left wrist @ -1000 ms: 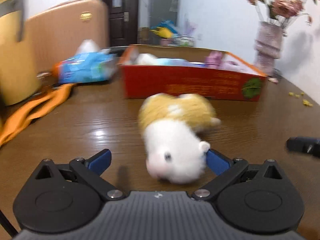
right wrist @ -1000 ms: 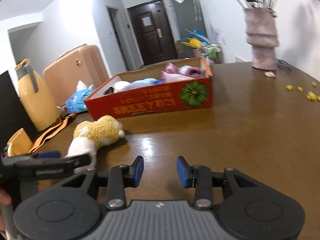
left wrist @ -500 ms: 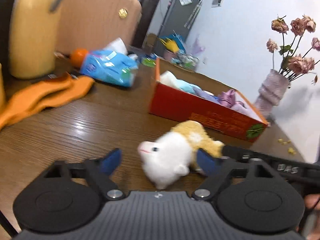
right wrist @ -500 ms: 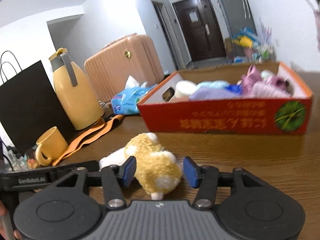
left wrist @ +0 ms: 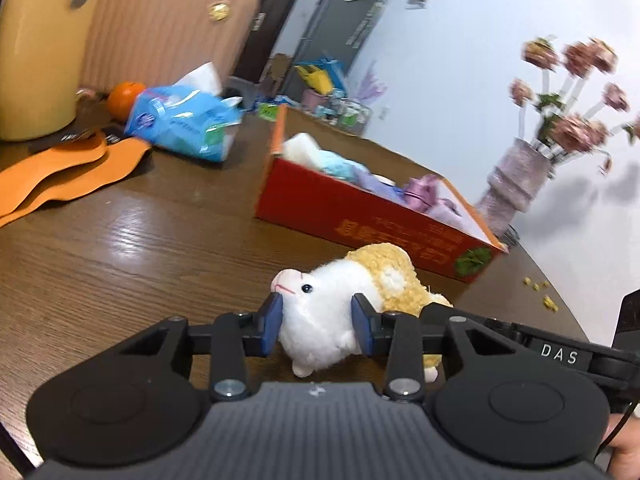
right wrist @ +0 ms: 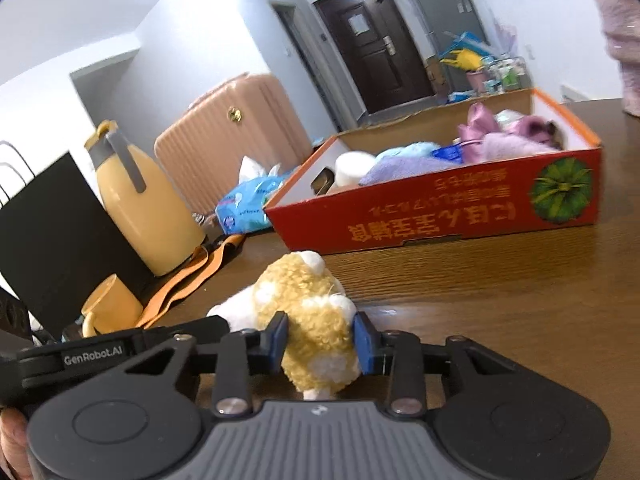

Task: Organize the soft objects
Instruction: 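Lift the plush toy with both tools and carry it over the box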

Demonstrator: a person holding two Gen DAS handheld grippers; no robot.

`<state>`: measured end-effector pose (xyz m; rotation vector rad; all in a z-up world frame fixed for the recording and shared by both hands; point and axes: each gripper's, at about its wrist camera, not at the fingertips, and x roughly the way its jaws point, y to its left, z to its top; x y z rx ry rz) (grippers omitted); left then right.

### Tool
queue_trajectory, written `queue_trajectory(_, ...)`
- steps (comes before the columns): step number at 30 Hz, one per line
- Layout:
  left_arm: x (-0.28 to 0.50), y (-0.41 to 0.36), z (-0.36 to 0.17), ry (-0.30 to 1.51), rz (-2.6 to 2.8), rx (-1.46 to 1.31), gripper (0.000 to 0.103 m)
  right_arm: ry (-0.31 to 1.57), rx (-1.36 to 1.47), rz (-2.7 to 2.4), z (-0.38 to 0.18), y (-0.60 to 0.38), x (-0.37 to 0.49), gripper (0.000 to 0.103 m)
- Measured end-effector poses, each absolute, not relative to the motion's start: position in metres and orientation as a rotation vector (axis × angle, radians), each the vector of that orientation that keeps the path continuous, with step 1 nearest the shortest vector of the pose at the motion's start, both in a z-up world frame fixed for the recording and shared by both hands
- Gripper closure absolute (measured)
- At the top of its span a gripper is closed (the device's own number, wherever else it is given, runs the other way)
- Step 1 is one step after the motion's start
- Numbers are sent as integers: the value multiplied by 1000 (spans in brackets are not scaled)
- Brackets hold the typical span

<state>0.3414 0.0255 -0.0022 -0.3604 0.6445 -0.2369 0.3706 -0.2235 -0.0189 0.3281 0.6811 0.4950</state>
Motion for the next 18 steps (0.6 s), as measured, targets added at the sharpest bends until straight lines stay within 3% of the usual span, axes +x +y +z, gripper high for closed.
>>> queue_trajectory(18, 257, -40, 59, 509, -421, -208, 65, 481, 354, 332, 41, -282, 235, 69)
